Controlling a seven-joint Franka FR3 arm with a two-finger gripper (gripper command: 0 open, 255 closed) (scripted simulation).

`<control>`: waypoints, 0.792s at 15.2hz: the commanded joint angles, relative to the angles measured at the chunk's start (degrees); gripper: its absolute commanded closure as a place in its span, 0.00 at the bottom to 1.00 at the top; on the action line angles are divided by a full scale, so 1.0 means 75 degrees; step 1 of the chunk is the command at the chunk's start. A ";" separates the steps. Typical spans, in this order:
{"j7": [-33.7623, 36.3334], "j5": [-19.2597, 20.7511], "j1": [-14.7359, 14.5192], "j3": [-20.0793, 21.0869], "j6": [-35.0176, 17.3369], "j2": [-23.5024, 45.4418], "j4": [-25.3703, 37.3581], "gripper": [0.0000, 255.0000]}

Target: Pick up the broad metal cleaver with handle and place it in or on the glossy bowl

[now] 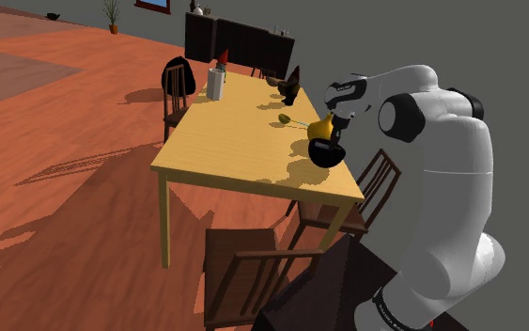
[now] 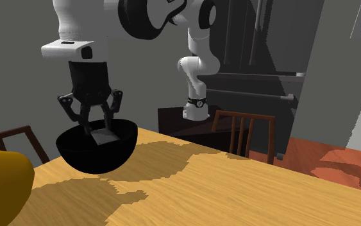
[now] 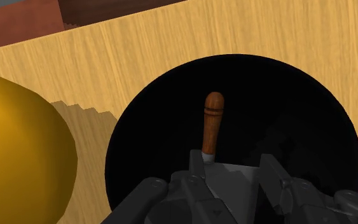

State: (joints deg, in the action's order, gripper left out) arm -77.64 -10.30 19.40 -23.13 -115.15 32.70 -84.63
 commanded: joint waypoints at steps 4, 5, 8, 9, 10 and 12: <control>0.0000 0.0000 0.0000 0.0000 0.0000 0.0000 0.0000 0.00; 0.0000 0.0000 0.0000 0.0000 0.0000 0.0000 0.0000 0.00; 0.0046 0.0070 -0.0016 -0.0040 0.0424 -0.0159 0.0277 0.00; 0.0068 0.0100 -0.0019 -0.0057 0.0645 -0.0224 0.0437 0.00; 0.0083 0.0121 -0.0019 -0.0069 0.0823 -0.0268 0.0575 0.00; 0.0083 0.0121 -0.0019 -0.0069 0.0822 -0.0269 0.0573 0.00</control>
State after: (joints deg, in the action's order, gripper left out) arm -77.03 -9.39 19.20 -23.65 -109.40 30.58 -80.79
